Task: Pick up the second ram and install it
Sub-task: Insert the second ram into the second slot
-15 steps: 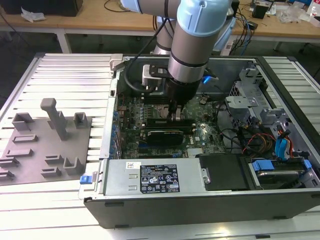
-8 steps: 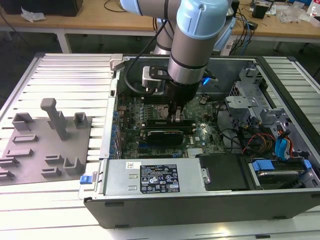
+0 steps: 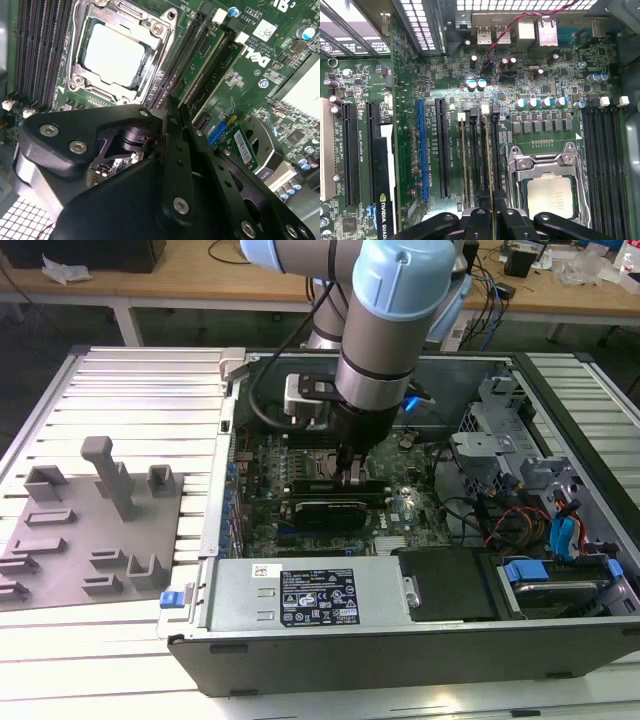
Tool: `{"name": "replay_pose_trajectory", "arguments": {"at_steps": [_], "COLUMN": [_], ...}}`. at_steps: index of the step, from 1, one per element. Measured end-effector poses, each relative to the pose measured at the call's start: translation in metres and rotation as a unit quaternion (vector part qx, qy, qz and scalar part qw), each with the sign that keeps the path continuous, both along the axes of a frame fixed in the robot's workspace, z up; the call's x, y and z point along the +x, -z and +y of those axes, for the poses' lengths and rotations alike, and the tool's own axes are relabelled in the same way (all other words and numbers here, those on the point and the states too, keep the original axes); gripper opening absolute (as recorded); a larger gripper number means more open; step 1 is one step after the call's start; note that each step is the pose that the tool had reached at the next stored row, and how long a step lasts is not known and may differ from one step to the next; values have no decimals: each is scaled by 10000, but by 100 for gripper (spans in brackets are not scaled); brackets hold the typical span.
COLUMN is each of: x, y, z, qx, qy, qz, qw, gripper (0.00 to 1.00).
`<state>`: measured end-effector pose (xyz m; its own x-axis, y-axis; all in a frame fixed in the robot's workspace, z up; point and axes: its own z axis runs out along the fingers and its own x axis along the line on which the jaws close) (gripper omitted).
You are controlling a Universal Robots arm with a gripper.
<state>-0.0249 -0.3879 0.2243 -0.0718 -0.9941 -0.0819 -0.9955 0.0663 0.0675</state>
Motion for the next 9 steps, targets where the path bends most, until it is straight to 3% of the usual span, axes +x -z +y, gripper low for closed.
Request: {"name": "replay_pose_trajectory", "arguments": {"at_steps": [7,8,9], "x": [-2,-2,-2], "y": [19,18,6], "z": [1,0,0], "qx": [3,1,0], "qy": [-1,-1,-1], "qz": [-1,0,0], "qw": [10000,10000,10000], "gripper": [15,21,21]}}
